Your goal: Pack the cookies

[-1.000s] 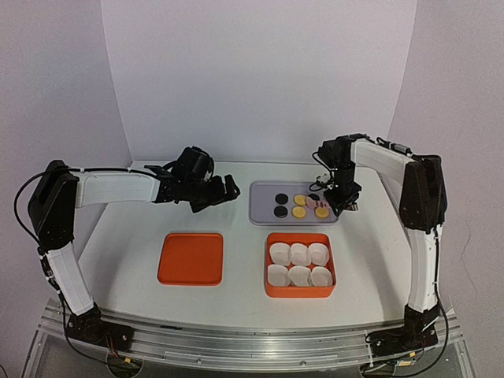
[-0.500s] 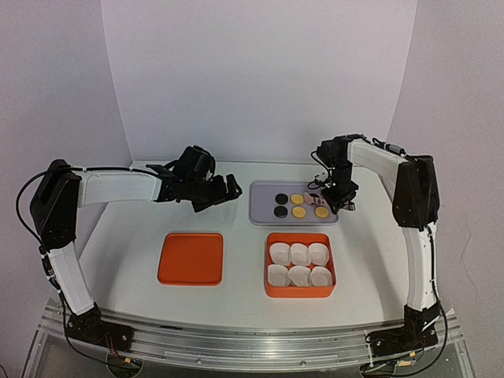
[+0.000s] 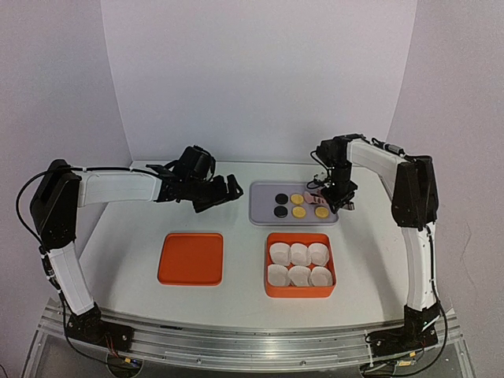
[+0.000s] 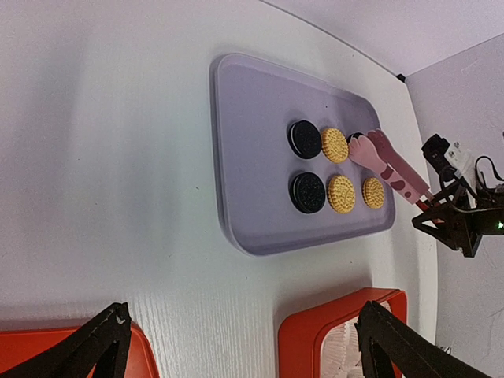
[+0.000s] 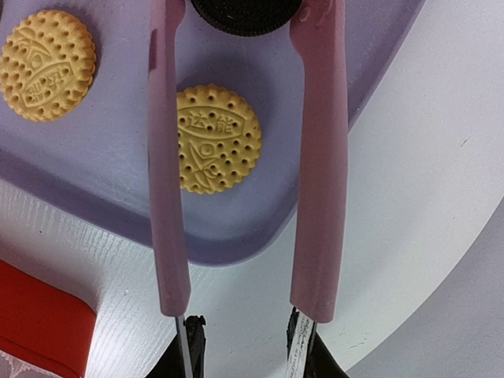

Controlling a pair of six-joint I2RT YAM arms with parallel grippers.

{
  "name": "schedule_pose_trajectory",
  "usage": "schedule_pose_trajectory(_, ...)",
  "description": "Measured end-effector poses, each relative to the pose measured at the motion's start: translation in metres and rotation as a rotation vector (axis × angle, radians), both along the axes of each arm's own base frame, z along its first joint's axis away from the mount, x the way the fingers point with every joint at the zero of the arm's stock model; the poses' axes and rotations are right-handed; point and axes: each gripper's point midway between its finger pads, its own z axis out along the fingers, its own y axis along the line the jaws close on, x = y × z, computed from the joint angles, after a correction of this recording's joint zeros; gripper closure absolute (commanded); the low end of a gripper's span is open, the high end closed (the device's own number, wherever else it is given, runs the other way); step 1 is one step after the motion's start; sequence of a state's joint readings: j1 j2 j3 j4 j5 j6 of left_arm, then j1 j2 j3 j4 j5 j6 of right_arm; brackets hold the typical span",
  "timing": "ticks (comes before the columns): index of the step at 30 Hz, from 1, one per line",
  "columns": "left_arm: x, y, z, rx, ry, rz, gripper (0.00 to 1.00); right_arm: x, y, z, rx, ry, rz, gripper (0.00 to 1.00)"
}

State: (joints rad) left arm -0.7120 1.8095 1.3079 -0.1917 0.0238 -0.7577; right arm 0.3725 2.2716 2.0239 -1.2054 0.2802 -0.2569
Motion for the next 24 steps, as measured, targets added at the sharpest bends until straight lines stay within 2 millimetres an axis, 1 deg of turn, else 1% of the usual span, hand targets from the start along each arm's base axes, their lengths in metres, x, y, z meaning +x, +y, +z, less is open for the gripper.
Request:
schedule_pose_trajectory(5, 0.0, 0.0, 0.0, 0.0, 0.001, 0.001, 0.0, 0.0, 0.0, -0.001, -0.001, 0.002, 0.0, 0.82)
schedule_pose_trajectory(14, -0.005, 0.004, -0.01, 0.01, 0.016, 0.002, 0.0, -0.001, 0.001, -0.001, 0.01, 0.006, -0.004, 0.93)
schedule_pose_trajectory(17, -0.007, 0.006, -0.012, 0.011, 0.02, 0.002, 0.0, -0.003, 0.001, 0.001, 0.014, 0.004, -0.012, 0.94)
schedule_pose_trajectory(20, -0.008, 0.006, -0.013, 0.008, 0.019, -0.002, 0.0, -0.01, -0.001, 0.011, 0.024, -0.007, -0.035, 0.95)
schedule_pose_trajectory(22, -0.009, 0.005, -0.012, 0.003, 0.016, -0.007, 0.0, -0.017, -0.002, 0.022, 0.033, -0.021, -0.049, 0.95)
schedule_pose_trajectory(24, -0.008, 0.003, -0.01, -0.008, 0.009, -0.015, 0.0, -0.025, -0.002, 0.038, 0.052, -0.046, -0.064, 0.95)
